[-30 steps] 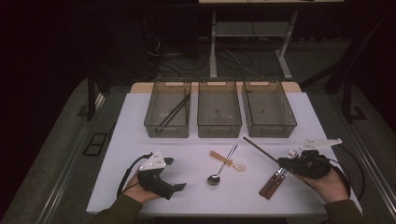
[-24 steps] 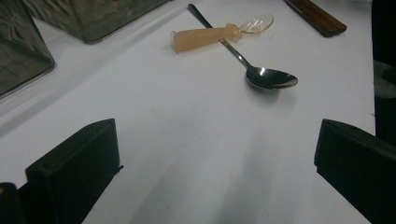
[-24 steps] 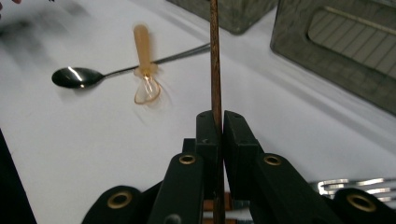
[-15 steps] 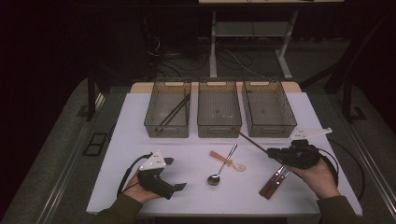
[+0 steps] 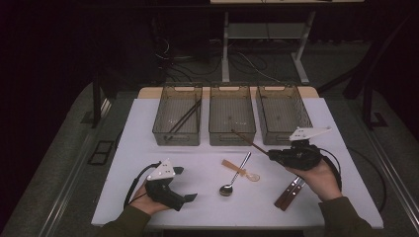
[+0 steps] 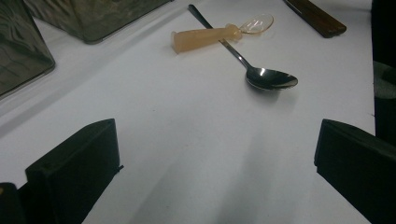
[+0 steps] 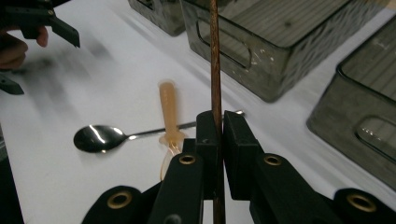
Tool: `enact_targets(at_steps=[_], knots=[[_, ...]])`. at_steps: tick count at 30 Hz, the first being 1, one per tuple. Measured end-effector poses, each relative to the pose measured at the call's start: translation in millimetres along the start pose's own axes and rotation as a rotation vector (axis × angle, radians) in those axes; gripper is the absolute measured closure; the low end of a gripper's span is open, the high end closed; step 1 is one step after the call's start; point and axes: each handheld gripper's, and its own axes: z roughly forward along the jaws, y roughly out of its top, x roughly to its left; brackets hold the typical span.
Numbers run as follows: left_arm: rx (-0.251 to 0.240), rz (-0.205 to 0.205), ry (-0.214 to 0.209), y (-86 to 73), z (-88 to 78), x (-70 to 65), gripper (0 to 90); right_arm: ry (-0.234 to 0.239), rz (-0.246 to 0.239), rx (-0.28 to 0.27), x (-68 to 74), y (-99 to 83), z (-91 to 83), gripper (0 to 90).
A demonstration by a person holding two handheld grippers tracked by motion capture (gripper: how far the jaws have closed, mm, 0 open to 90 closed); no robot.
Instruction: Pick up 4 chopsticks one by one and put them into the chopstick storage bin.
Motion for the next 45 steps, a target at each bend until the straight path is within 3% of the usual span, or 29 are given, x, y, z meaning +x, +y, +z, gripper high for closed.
enact_targets(at_steps=[12,19,45], knots=[[0.001,-0.005,0.001,0.1,-0.4,-0.1,0.0,0.019,-0.017,-0.014,6.1,22.3,18.9,84.6],[0.0,-0.001,0.001,0.0,-0.4,0.3,0.0,0.012,-0.002,-0.022,6.7,36.1,31.3,84.6],[-0.023,-0.004,-0.011,-0.1,-0.6,2.6,0.0,0.005,0.015,0.004,14.2,105.3,86.3,84.6]])
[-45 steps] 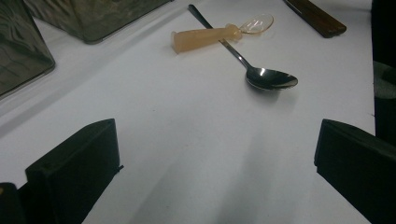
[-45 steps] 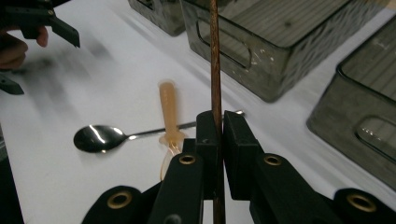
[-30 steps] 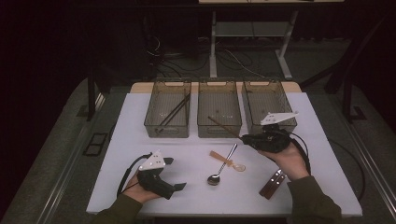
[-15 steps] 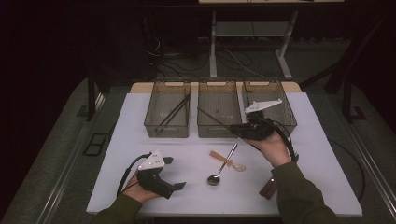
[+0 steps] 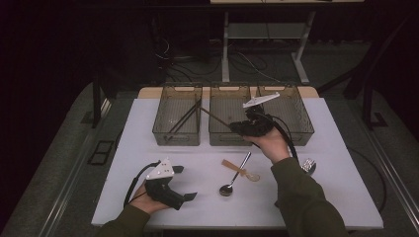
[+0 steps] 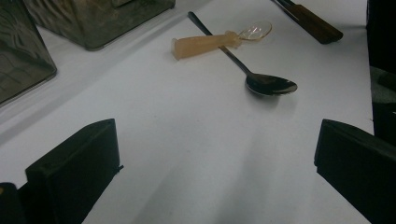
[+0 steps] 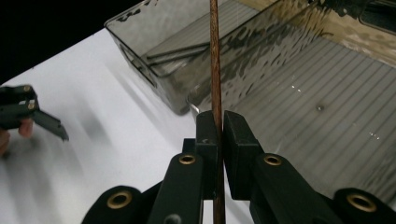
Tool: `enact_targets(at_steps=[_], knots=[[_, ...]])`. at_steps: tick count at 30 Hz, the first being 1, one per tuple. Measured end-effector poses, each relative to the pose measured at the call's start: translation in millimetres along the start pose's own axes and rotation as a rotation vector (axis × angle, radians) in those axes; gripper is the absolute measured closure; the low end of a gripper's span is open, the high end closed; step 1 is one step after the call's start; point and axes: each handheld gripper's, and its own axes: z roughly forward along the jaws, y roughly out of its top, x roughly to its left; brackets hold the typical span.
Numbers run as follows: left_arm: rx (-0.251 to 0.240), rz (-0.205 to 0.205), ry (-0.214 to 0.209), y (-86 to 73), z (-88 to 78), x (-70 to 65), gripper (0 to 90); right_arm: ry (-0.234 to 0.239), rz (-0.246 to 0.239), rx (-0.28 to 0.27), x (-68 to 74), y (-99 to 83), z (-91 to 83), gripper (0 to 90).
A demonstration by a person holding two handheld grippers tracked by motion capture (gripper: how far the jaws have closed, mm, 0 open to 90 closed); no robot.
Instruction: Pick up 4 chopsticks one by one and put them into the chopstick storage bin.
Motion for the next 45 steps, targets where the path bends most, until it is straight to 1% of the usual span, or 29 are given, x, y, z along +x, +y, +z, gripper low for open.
enact_targets(at_steps=[6,13,14,19,22,24,27,29,31,36,40,44,45], knots=[[-0.001,-0.006,-0.004,0.3,0.4,-0.8,0.0,-0.009,-0.002,0.009,5.1,19.2,12.6,84.6],[-0.001,-0.002,-0.005,0.3,0.8,-0.7,0.0,-0.025,-0.014,0.023,13.1,43.2,30.5,84.6],[0.0,-0.001,-0.006,0.4,0.8,-0.8,0.0,-0.031,-0.013,0.023,14.5,47.5,34.8,84.6],[0.008,0.01,-0.002,0.8,1.0,-0.7,0.0,-0.031,-0.022,0.038,19.5,64.1,56.0,84.5],[0.002,0.007,0.001,0.9,1.7,-1.4,0.0,-0.036,-0.016,0.046,20.5,71.8,69.0,84.6],[0.006,0.009,0.003,1.1,2.0,-1.9,0.0,-0.044,-0.005,0.059,20.2,77.4,79.8,84.5],[0.009,0.015,0.006,1.1,2.0,-2.2,0.0,-0.049,0.004,0.061,19.2,83.2,91.1,84.5],[0.01,0.016,0.007,1.1,2.2,-2.3,0.0,-0.063,0.011,0.07,19.3,87.4,99.9,84.5],[0.011,0.017,0.007,1.3,2.4,-2.3,0.0,-0.065,0.017,0.076,20.2,90.7,106.5,84.5],[0.008,0.024,0.01,1.5,3.0,-2.8,0.0,-0.105,0.016,0.094,22.4,100.6,125.5,84.5],[0.008,0.025,0.01,1.9,2.9,-2.5,0.0,-0.123,0.032,0.106,20.2,108.1,139.6,84.5],[0.008,0.022,0.008,1.9,2.8,-2.6,0.0,-0.155,0.04,0.127,17.4,114.5,153.8,84.5],[0.007,0.022,0.007,1.9,2.9,-2.8,0.0,-0.154,0.047,0.126,16.9,115.7,156.1,84.5]])
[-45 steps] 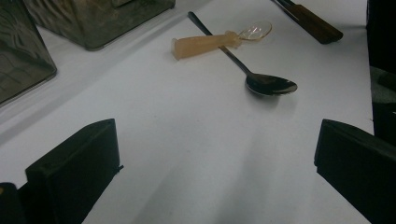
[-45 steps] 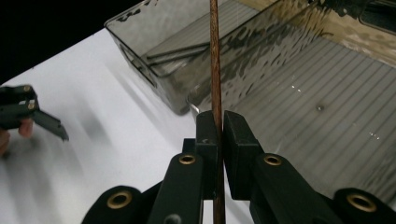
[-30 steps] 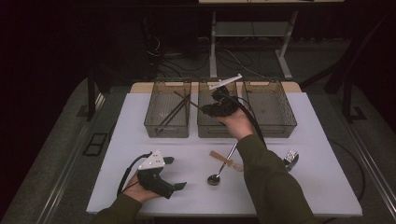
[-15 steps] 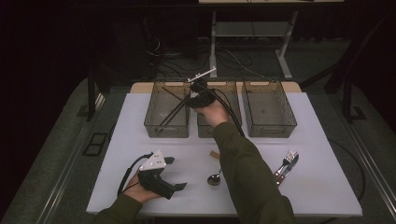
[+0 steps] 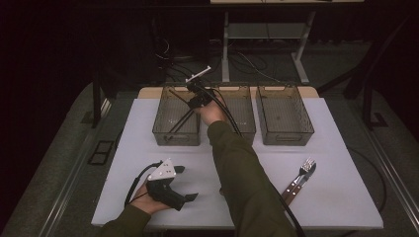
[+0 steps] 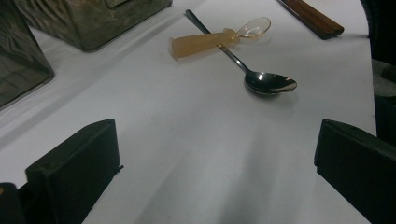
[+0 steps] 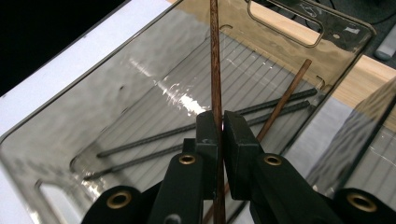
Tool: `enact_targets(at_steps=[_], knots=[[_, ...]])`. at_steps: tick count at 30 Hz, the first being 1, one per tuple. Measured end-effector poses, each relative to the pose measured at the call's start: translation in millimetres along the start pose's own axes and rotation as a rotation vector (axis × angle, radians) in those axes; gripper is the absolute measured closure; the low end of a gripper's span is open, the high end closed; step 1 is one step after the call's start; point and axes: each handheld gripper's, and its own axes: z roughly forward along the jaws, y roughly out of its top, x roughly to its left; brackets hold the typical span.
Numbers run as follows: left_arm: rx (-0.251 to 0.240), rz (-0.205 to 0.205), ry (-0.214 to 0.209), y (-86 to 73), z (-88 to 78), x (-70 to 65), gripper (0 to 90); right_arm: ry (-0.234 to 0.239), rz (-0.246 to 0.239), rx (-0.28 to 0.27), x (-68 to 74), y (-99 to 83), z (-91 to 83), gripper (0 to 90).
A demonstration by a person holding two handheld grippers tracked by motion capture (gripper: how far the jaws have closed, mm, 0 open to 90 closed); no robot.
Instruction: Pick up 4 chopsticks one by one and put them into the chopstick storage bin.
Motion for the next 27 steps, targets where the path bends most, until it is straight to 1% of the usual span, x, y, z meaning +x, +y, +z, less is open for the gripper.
enact_targets(at_steps=[2,5,6,8,11,12,14,15,16,19,23,26,27], knots=[[-0.003,0.001,-0.002,0.2,0.0,-0.2,0.0,-0.003,0.01,0.002,1.0,3.7,5.0,84.5],[-0.002,0.001,-0.003,0.4,0.1,0.1,0.0,-0.011,0.01,0.014,3.9,8.1,12.2,84.3],[-0.002,0.002,-0.004,0.4,0.3,0.1,0.0,-0.007,0.013,0.02,5.1,9.6,14.2,84.2],[-0.004,0.003,-0.005,0.5,0.1,0.1,0.0,-0.01,0.006,0.021,8.2,11.9,17.4,84.2],[0.003,0.005,-0.007,0.9,0.1,0.4,0.0,-0.004,0.008,0.02,13.7,14.4,20.8,84.0],[0.0,0.006,-0.006,0.9,0.4,0.2,0.0,-0.006,-0.002,0.023,15.2,14.7,22.1,83.8],[-0.003,0.013,-0.005,1.1,0.4,0.2,0.0,-0.006,0.006,0.022,17.8,15.2,24.0,82.8],[-0.003,0.015,-0.007,1.1,0.3,0.3,0.0,0.001,0.012,0.018,18.2,15.3,24.4,76.7],[-0.003,0.014,-0.007,1.1,0.3,0.4,0.0,0.007,0.02,0.01,18.8,15.5,24.7,73.1],[-0.001,0.013,-0.008,1.4,-0.2,0.8,0.0,0.004,0.001,0.004,20.7,16.2,23.3,68.5],[0.0,0.012,-0.008,1.3,-0.1,0.8,0.0,-0.007,-0.005,-0.002,18.9,16.6,19.0,61.0],[0.0,0.012,-0.008,1.3,-0.1,0.9,0.0,0.009,-0.013,-0.004,17.8,16.6,14.1,56.2],[-0.006,0.012,-0.007,1.0,0.3,0.9,0.0,0.015,-0.024,-0.009,17.6,16.3,12.1,54.8]])
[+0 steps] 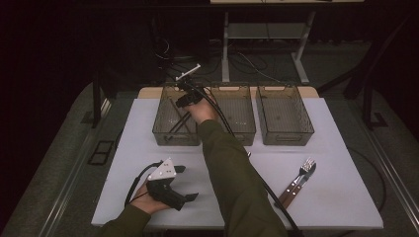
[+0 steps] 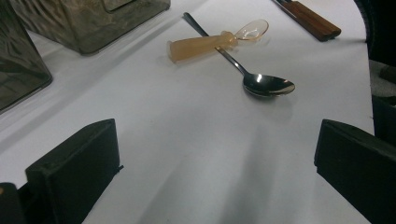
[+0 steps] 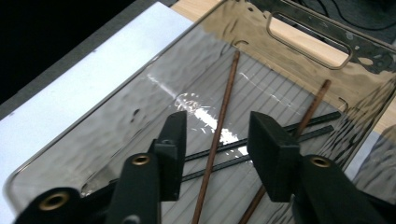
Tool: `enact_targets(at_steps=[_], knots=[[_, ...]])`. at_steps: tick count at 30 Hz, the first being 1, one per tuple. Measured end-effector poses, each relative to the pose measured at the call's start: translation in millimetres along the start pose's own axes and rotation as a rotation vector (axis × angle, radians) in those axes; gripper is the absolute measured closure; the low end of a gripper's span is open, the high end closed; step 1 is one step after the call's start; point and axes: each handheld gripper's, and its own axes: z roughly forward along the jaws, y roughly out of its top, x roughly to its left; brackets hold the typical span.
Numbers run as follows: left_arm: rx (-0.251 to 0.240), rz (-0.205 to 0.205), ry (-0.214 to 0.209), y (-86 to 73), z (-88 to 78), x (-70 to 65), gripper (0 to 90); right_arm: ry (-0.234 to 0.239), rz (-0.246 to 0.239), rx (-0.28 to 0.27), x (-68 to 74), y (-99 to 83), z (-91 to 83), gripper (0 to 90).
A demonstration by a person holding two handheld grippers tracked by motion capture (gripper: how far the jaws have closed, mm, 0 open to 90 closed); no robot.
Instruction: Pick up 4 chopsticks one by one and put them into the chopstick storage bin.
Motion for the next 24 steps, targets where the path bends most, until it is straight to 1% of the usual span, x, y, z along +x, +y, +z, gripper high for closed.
enact_targets(at_steps=[2,4,7,9,15,16,18,21,24], knots=[[0.001,0.001,-0.003,-0.1,0.1,-0.1,0.0,0.009,-0.017,-0.009,0.8,-0.8,-6.2,51.4],[0.003,0.002,-0.003,-0.1,0.4,-0.3,0.0,0.026,-0.051,-0.009,1.7,-2.0,-11.9,46.7],[0.003,0.002,-0.002,-0.2,0.4,-0.2,0.0,0.045,-0.081,-0.025,3.0,-5.7,-21.3,44.1],[0.004,0.0,-0.002,-0.2,0.2,-0.1,0.0,0.062,-0.088,-0.043,2.6,-10.0,-29.3,43.0],[0.007,0.002,-0.002,-0.6,0.7,-0.9,0.0,0.085,-0.119,-0.056,1.6,-25.8,-51.1,41.0],[0.009,0.002,-0.002,-0.7,0.7,-1.1,0.0,0.091,-0.121,-0.059,0.6,-29.2,-54.9,40.3],[0.009,0.001,0.0,-0.7,0.5,-1.1,0.0,0.079,-0.12,-0.063,-1.6,-36.3,-62.9,38.6],[0.008,-0.003,0.003,-0.9,0.2,-0.9,0.0,0.104,-0.113,-0.06,-6.2,-46.5,-73.4,37.9],[0.009,-0.006,0.003,-1.1,0.1,-0.4,0.0,0.111,-0.123,-0.065,-10.3,-56.0,-84.3,37.6]])
